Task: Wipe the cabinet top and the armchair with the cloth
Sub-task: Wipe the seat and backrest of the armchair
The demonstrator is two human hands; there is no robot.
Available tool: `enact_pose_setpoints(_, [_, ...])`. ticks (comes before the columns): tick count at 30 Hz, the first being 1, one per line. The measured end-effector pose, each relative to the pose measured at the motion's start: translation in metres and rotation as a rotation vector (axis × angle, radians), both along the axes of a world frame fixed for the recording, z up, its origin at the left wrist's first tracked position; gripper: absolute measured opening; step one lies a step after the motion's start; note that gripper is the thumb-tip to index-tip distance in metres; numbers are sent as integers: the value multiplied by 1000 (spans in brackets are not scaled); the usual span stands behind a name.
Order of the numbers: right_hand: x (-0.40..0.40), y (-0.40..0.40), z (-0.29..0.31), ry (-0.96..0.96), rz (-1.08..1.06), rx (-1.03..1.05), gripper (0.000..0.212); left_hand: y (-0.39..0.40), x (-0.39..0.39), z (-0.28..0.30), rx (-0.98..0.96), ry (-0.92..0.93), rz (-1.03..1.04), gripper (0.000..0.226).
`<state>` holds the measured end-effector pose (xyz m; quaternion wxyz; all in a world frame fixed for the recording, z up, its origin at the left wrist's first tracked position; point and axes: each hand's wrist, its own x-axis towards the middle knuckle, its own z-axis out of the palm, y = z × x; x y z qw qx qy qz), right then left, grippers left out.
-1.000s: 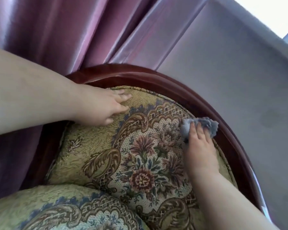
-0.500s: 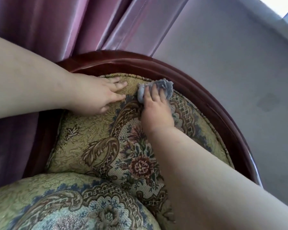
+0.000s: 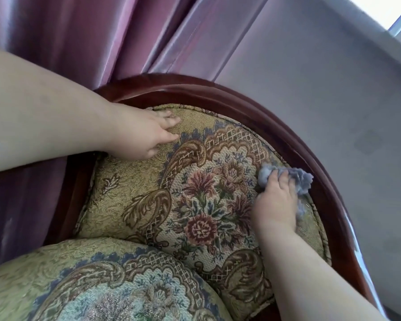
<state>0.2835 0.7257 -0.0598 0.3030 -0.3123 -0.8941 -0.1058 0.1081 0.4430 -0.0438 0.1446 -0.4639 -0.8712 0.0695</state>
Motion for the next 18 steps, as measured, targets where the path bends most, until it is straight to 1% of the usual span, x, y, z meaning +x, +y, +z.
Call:
enact_pose_setpoints(2, [-31,-18,11,70,84,-41,79,0,0,0,6,-7,-8,66])
enact_pose_setpoints(3, [-49,-29,16,70,137,-27,81,0,-1,1,13,-13,-13,66])
enact_pose_setpoints(7, [-106,-74,28,-55,370,119,83,-1,-5,1,37,-39,-24,65])
enact_pose_setpoints(9, [-106,-77,29,-121,408,179,81,1,-5,-1,38,-34,-21,65])
enact_pose_setpoints(12, [-67,-44,24,-239,342,306,77,-3,1,-1,31,-12,-20,65])
enact_pose_setpoints(14, [-34,-14,25,-281,240,297,73,-6,7,-2,25,-1,-1,66])
enact_pose_setpoints(15, [-17,-3,21,-274,204,255,72,-7,11,-1,23,14,-4,66])
enact_pose_setpoints(18, [19,19,10,-134,139,151,69,-4,11,2,53,66,-20,68])
